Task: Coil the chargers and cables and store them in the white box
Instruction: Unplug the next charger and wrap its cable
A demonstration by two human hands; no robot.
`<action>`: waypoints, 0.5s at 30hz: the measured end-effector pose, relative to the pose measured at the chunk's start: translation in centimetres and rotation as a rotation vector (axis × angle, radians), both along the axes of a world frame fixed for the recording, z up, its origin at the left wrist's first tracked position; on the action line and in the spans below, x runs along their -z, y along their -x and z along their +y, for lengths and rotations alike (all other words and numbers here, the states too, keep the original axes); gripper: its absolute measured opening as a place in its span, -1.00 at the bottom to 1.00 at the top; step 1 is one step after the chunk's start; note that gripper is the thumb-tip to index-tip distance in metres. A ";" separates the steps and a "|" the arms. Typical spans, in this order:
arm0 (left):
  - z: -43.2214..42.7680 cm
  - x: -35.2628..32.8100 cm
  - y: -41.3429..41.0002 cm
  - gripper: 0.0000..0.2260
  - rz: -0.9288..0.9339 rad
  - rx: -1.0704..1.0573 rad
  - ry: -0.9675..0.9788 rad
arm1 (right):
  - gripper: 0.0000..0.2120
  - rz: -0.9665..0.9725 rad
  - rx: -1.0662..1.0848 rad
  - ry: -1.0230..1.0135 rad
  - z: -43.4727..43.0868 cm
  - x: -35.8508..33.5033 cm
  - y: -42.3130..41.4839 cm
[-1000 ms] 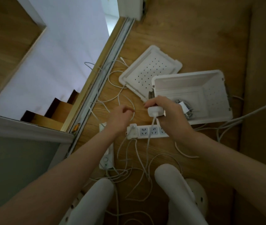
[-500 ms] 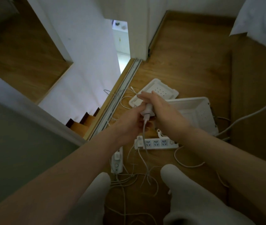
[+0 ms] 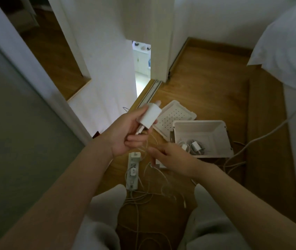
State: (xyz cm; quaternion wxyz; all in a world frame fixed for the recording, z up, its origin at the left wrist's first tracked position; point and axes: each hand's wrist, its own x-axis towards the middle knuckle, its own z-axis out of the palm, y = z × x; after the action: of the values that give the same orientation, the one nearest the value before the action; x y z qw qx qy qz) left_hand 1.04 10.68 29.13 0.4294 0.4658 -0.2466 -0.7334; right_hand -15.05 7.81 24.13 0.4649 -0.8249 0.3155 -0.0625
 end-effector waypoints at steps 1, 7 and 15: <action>0.6 -0.2 -0.2 -0.60 -0.078 0.073 0.029 | -0.62 0.031 -0.010 0.016 0.2 0.3 0.5; 2.5 -0.5 -0.9 -0.59 -0.564 0.431 0.033 | -0.69 0.171 0.001 0.166 -0.4 -0.1 2.5; 3.9 0.7 -1.4 -0.78 -0.963 0.450 -0.029 | -0.66 0.144 0.207 0.213 -1.0 -1.4 4.4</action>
State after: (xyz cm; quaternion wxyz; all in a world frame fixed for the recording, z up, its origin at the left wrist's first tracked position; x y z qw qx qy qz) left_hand 2.40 14.58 28.39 0.0932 0.6912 -0.4994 -0.5139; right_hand -19.48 6.78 25.50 0.3421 -0.8350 0.4228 -0.0837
